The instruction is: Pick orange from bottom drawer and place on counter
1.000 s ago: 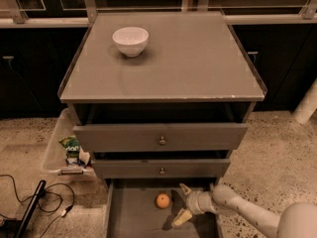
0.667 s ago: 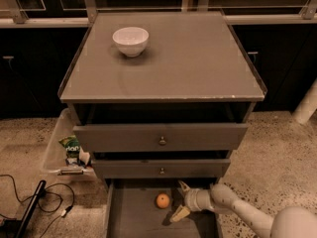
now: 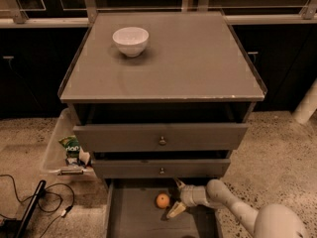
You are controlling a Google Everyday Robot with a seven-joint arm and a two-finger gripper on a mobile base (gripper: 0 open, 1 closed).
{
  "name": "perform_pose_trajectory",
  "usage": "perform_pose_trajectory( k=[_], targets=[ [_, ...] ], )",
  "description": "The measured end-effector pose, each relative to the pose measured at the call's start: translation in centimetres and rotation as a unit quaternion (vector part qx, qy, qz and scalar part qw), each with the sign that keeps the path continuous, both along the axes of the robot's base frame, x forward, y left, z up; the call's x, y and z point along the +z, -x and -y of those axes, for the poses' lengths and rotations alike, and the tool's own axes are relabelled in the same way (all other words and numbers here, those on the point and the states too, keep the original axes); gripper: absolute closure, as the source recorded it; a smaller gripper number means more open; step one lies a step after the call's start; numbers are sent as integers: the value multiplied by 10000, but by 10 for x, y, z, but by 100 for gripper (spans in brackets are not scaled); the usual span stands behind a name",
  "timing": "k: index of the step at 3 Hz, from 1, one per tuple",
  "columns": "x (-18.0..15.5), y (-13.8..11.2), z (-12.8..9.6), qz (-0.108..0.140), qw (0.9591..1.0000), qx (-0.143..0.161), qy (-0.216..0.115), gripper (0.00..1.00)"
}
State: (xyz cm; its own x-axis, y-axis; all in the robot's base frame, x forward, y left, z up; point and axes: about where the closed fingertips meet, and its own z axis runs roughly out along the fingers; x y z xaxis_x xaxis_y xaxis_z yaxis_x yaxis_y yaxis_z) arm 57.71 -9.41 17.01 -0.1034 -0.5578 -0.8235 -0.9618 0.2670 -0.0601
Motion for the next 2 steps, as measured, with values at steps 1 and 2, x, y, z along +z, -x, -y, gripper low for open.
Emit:
perform_pose_trajectory(
  k=[1,2],
  targets=[
    [-7,1,-5,-32,9998,169,-35,0],
    [-12,4,-16,-77,9993,351,-129,0]
  ],
)
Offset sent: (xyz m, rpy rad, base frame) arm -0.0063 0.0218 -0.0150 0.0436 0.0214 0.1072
